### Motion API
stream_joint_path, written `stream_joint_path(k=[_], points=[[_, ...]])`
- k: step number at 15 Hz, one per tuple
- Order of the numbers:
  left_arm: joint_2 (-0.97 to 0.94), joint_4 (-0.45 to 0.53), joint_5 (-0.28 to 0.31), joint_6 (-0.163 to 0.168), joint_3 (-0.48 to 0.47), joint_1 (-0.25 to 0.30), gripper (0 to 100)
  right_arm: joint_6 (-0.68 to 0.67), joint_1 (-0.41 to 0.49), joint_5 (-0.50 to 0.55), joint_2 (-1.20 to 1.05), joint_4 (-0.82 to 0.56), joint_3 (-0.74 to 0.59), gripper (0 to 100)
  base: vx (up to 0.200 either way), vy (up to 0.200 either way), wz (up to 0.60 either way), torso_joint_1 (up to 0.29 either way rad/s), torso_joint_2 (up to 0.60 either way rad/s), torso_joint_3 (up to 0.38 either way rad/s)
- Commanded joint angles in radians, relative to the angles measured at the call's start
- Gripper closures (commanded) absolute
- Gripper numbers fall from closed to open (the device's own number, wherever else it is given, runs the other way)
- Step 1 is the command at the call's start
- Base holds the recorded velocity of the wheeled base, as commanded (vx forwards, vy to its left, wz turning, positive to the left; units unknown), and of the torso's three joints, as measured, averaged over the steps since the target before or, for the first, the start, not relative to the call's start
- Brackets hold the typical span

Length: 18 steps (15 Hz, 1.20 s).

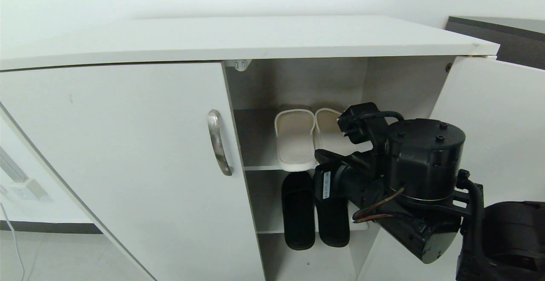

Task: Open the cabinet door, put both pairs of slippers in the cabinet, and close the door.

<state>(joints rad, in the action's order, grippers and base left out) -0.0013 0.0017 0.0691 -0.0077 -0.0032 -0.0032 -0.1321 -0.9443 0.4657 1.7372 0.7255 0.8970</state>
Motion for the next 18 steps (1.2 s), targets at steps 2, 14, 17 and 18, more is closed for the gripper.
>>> stream_joint_path(k=[2, 14, 17, 18], points=[[0.001, 0.000, 0.000, -0.002, 0.000, 0.000, 100, 0.000, 0.001, 0.001, 0.022, 0.000, 0.002, 100, 0.000, 0.000, 0.00, 0.000, 0.00, 0.000], [0.001, 0.000, 0.000, -0.002, 0.000, 0.000, 100, -0.003, 0.009, 0.004, 0.054, 0.000, 0.006, 100, -0.100, 0.000, 0.00, 0.001, 0.00, 0.002], [0.001, 0.000, 0.001, -0.002, 0.000, 0.000, 100, -0.004, 0.018, 0.004, 0.064, 0.000, 0.000, 100, -0.200, 0.000, 0.00, 0.002, 0.00, 0.004], [0.001, 0.000, 0.001, -0.002, 0.000, 0.000, 100, -0.004, 0.018, 0.004, 0.064, 0.000, 0.000, 100, -0.200, 0.000, 0.00, 0.002, 0.01, 0.002]])
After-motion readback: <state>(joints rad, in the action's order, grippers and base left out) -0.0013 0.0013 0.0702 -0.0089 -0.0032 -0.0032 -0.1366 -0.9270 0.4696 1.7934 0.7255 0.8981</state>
